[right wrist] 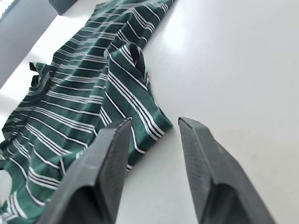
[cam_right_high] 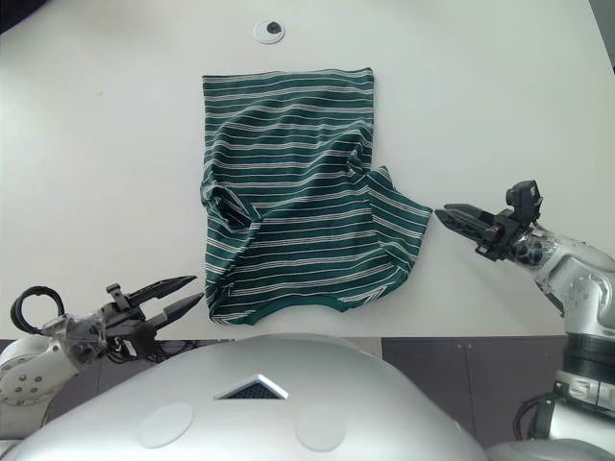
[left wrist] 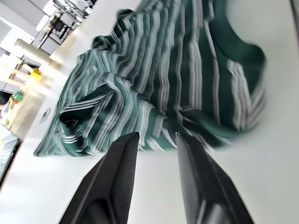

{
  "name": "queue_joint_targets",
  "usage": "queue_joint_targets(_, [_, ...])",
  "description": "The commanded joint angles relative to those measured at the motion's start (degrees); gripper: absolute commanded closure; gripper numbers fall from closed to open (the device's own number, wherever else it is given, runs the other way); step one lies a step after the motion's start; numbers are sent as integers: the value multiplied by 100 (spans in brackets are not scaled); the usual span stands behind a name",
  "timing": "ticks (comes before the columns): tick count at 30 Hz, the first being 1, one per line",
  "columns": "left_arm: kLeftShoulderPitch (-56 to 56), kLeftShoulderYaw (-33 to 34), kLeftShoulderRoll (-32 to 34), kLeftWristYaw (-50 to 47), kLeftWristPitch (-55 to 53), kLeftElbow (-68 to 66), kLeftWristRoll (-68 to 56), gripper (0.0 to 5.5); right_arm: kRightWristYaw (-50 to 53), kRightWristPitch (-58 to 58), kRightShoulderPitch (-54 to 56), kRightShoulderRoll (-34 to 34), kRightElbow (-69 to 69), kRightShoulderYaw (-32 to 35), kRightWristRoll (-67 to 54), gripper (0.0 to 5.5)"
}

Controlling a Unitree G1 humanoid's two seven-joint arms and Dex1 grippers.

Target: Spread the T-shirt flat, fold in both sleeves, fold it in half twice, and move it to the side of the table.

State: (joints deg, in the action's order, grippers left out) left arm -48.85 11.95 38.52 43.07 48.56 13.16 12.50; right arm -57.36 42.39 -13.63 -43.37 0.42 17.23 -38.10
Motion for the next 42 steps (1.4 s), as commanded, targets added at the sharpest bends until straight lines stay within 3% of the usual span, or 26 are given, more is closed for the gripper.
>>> queue_joint_targets(1, [66, -14, 131, -304, 325, -310, 441, 407, -25, -140, -55, -48, 22, -209, 263, 324])
queue_joint_targets(12, [31, -173, 307, -723, 340, -298, 508, 407, 157, 82, 233, 355, -11, -742, 262, 324])
queue_joint_targets(21, [-2, -220, 385, -842, 262, -159, 508, 407, 343, -7, 209, 296, -31, -791, 287, 463])
queue_joint_targets(26, [26, -257, 442, -882, 235, -149, 559, 407, 306, 380, 88, 230, -1012, -528, -259, 547])
queue_joint_targets(34, [94, -392, 491, -933, 173, -96, 545, 407, 864, 870, 117, 626, -2058, -1097, -543, 547])
queue_joint_targets(42, [113, -488, 514, -1022, 170, -125, 625, 407, 1518, 1143, 598, 1268, -2134, -1910, -421, 547])
